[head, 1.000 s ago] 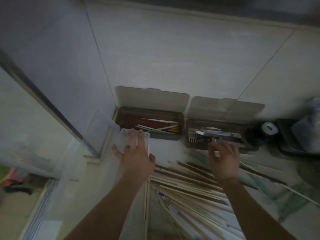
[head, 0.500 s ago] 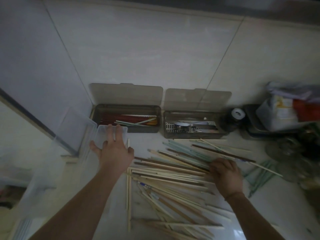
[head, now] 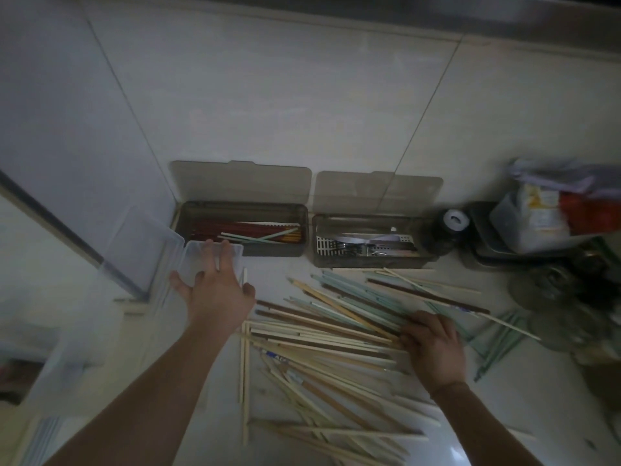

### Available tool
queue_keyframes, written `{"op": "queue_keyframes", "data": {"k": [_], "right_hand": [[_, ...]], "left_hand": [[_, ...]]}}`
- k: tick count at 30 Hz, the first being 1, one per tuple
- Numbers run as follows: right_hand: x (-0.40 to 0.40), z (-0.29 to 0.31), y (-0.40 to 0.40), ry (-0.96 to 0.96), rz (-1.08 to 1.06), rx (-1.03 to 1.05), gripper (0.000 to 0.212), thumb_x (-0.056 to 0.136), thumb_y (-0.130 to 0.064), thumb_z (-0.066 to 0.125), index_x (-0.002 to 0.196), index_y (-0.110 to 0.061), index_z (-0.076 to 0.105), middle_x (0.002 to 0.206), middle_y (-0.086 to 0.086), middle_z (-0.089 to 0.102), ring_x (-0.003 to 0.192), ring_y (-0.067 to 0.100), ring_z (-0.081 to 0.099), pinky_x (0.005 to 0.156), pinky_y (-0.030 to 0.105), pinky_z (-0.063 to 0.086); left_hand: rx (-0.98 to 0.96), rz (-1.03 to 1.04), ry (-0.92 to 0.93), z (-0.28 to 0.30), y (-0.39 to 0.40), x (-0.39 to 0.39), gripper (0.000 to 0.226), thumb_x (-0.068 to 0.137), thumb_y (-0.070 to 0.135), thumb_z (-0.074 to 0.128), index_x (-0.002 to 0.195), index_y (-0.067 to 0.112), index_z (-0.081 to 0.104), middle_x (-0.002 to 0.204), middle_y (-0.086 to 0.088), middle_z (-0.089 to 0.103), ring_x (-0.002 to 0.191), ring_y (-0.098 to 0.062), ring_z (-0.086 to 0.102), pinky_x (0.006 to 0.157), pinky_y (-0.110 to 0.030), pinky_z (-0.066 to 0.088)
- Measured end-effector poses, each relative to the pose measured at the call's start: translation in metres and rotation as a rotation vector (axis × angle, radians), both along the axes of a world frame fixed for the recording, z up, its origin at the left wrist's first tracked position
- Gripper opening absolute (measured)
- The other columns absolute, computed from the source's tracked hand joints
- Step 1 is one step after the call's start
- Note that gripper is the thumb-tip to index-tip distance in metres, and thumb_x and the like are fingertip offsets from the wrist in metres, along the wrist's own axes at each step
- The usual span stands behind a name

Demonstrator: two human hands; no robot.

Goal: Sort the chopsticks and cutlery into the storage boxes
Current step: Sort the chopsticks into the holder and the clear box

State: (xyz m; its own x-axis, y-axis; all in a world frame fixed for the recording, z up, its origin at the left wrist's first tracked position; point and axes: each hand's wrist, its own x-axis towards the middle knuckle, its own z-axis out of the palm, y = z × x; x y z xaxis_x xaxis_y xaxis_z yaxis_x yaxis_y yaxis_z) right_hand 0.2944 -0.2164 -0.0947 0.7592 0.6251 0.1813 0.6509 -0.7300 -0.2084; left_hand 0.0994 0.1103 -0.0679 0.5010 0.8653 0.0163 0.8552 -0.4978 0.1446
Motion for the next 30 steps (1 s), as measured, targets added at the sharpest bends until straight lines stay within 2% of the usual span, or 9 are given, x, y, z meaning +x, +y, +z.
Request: {"op": "queue_keyframes", "data": {"k": [1, 3, 7, 9, 11, 16, 20, 25, 30], "right_hand": [[0.001, -0.001, -0.001, 0.012, -0.003, -0.009, 0.007, 0.073, -0.025, 0.072, 0.078, -0.022, 0.076, 0.102, 0.003, 0.068, 0.093, 0.04, 0.058, 0.076, 0.045, 0.049], [-0.001, -0.001, 0.0, 0.041, -0.014, -0.021, 0.016, 0.065, -0.018, 0.084, 0.079, -0.024, 0.077, 0.102, 0.004, 0.069, 0.093, 0.041, 0.058, 0.077, 0.047, 0.049], [0.001, 0.004, 0.0, -0.002, 0.022, 0.051, 0.015, 0.069, -0.035, 0.064, 0.075, -0.029, 0.077, 0.098, 0.001, 0.07, 0.091, 0.04, 0.059, 0.075, 0.046, 0.05], [0.005, 0.004, 0.001, -0.001, 0.027, 0.076, 0.007, 0.067, -0.023, 0.08, 0.072, -0.026, 0.077, 0.094, 0.001, 0.071, 0.09, 0.041, 0.059, 0.075, 0.047, 0.052], [0.007, 0.004, 0.004, 0.043, 0.006, 0.059, 0.021, 0.059, -0.01, 0.089, 0.071, -0.023, 0.076, 0.092, 0.002, 0.071, 0.089, 0.042, 0.059, 0.074, 0.048, 0.052], [0.003, 0.01, 0.018, 0.13, -0.041, 0.051, 0.02, 0.06, -0.008, 0.088, 0.07, -0.022, 0.077, 0.092, 0.003, 0.071, 0.09, 0.04, 0.059, 0.075, 0.046, 0.051], [0.002, 0.018, 0.024, 0.068, 0.02, -0.039, 0.02, 0.057, -0.01, 0.088, 0.066, -0.021, 0.075, 0.091, 0.003, 0.07, 0.09, 0.041, 0.059, 0.073, 0.046, 0.049], [0.007, 0.019, 0.029, 0.065, 0.013, -0.283, 0.006, 0.082, -0.031, 0.068, 0.084, -0.031, 0.074, 0.115, -0.006, 0.061, 0.115, 0.03, 0.045, 0.089, 0.037, 0.036], [0.005, 0.021, 0.034, 0.055, 0.003, -0.32, 0.007, 0.082, -0.033, 0.068, 0.082, -0.031, 0.075, 0.114, -0.008, 0.061, 0.112, 0.028, 0.047, 0.086, 0.037, 0.036]], "left_hand": [[0.005, 0.001, -0.002, -0.001, 0.0, 0.0, 0.087, 0.076, 0.048, 0.06, 0.147, 0.027, 0.015, 0.157, -0.004, 0.01, 0.111, -0.031, 0.058, 0.107, -0.067, 0.007], [0.016, 0.003, 0.001, -0.002, 0.0, 0.0, 0.086, 0.075, 0.049, 0.059, 0.146, 0.028, 0.015, 0.156, -0.003, 0.009, 0.108, -0.031, 0.059, 0.107, -0.066, 0.007], [0.023, -0.001, -0.004, -0.002, 0.001, -0.001, 0.086, 0.074, 0.049, 0.06, 0.145, 0.029, 0.015, 0.155, -0.003, 0.01, 0.107, -0.032, 0.06, 0.106, -0.067, 0.008], [0.017, 0.004, 0.005, -0.002, 0.001, -0.001, 0.086, 0.075, 0.049, 0.059, 0.146, 0.029, 0.014, 0.156, -0.004, 0.009, 0.109, -0.032, 0.059, 0.107, -0.066, 0.006], [0.011, 0.009, 0.009, -0.002, 0.0, 0.0, 0.087, 0.075, 0.048, 0.059, 0.147, 0.028, 0.015, 0.157, -0.004, 0.01, 0.11, -0.033, 0.058, 0.107, -0.066, 0.005], [0.02, 0.007, 0.027, -0.001, 0.0, 0.0, 0.087, 0.076, 0.049, 0.059, 0.148, 0.027, 0.014, 0.158, -0.006, 0.009, 0.113, -0.033, 0.057, 0.107, -0.066, 0.008], [0.015, 0.007, 0.04, 0.0, -0.001, 0.001, 0.087, 0.077, 0.05, 0.058, 0.148, 0.027, 0.013, 0.158, -0.005, 0.008, 0.112, -0.031, 0.057, 0.108, -0.066, 0.009], [0.01, 0.011, 0.036, 0.001, -0.001, 0.001, 0.088, 0.077, 0.049, 0.059, 0.149, 0.026, 0.013, 0.159, -0.006, 0.008, 0.112, -0.032, 0.057, 0.108, -0.067, 0.008], [-0.004, 0.017, 0.037, 0.001, -0.001, 0.001, 0.088, 0.079, 0.049, 0.057, 0.149, 0.027, 0.009, 0.159, -0.004, 0.005, 0.113, -0.031, 0.057, 0.109, -0.066, 0.006]]}}
